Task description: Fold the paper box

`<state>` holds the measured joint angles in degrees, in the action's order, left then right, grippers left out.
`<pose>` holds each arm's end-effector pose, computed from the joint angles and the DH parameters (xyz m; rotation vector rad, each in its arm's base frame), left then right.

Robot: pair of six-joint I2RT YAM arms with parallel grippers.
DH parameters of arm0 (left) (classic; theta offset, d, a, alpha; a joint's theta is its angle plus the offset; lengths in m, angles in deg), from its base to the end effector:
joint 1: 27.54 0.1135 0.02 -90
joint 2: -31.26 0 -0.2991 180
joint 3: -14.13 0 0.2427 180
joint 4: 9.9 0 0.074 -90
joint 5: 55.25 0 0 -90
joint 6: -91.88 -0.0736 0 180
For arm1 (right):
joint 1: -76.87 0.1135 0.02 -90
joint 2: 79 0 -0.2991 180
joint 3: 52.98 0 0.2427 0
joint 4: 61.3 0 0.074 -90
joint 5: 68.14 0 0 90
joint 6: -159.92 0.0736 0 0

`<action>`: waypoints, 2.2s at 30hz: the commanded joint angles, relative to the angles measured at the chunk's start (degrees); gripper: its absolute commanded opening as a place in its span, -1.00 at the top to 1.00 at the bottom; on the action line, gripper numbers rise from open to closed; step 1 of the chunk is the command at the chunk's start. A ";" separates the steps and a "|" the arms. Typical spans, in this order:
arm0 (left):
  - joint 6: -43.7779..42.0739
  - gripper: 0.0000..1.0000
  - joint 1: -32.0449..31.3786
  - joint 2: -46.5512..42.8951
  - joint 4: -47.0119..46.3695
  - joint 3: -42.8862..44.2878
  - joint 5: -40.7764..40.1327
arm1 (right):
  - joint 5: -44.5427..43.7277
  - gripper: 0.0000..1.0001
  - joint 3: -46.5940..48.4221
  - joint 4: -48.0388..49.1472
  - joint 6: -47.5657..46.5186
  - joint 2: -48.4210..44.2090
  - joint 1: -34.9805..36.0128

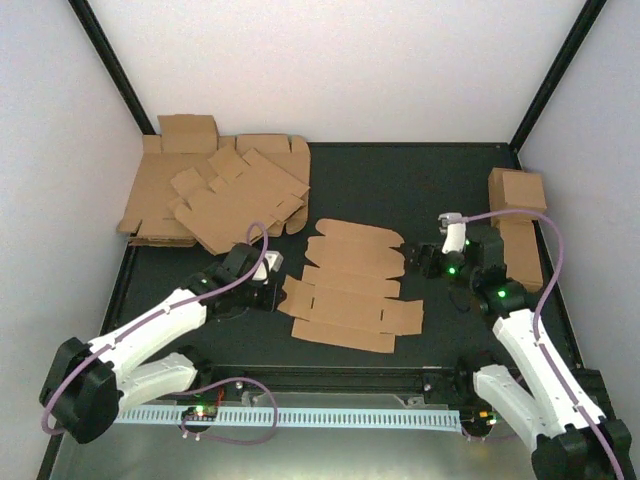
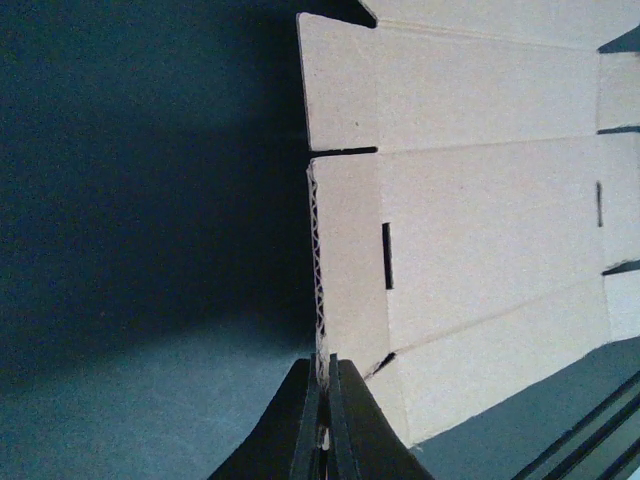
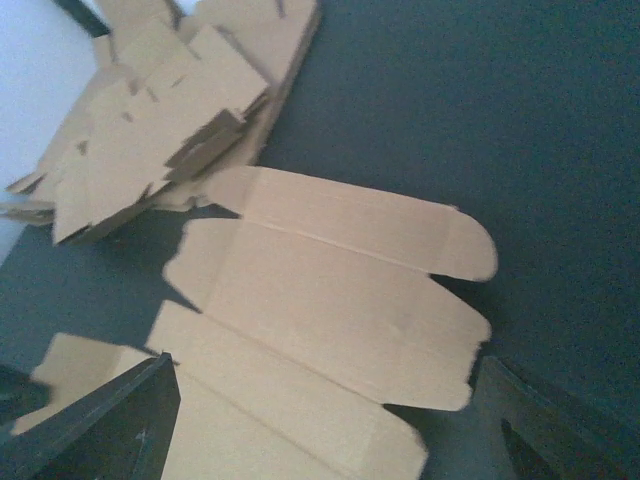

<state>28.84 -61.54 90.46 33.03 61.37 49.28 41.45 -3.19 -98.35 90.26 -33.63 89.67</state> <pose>0.1454 -0.1203 0.2013 0.2692 2.6369 -0.7160 0.1628 0.0623 0.2678 -0.0620 2.1848 0.6996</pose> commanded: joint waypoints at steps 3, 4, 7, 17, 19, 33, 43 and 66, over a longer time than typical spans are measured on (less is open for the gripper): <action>2.38 0.97 1.91 0.59 -5.03 -3.59 -1.14 | 5.09 -0.67 2.63 4.53 -1.44 2.56 7.26; 2.99 0.97 2.18 0.67 -5.91 -4.30 -1.12 | 5.45 -0.66 2.73 5.40 -0.79 3.75 8.64; 4.40 0.91 2.61 0.91 -7.95 -6.14 -1.21 | 5.73 -0.65 1.80 8.89 1.61 7.55 12.12; 3.99 -0.35 2.82 -0.58 -7.21 -4.71 -6.63 | 9.05 -0.56 -5.80 23.63 13.58 17.83 17.30; 2.99 -0.46 2.78 -0.27 -7.39 -2.44 -5.87 | 10.53 -0.56 -5.85 23.94 14.63 20.45 17.36; -1.70 -0.27 5.23 21.07 -7.13 12.52 -1.48 | 18.97 -0.19 -7.19 27.18 16.80 28.96 20.88; -0.92 -0.19 5.83 28.95 -11.76 12.40 5.34 | 17.68 0.96 -12.80 33.77 19.57 30.06 23.04; 2.83 -0.10 5.89 29.88 -20.61 11.17 25.26 | 16.35 0.97 -12.99 37.89 16.62 44.16 23.15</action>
<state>30.78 -55.98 122.33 14.28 72.43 69.98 59.05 -15.95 -62.13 108.44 9.01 112.49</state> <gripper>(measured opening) 0.551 0.021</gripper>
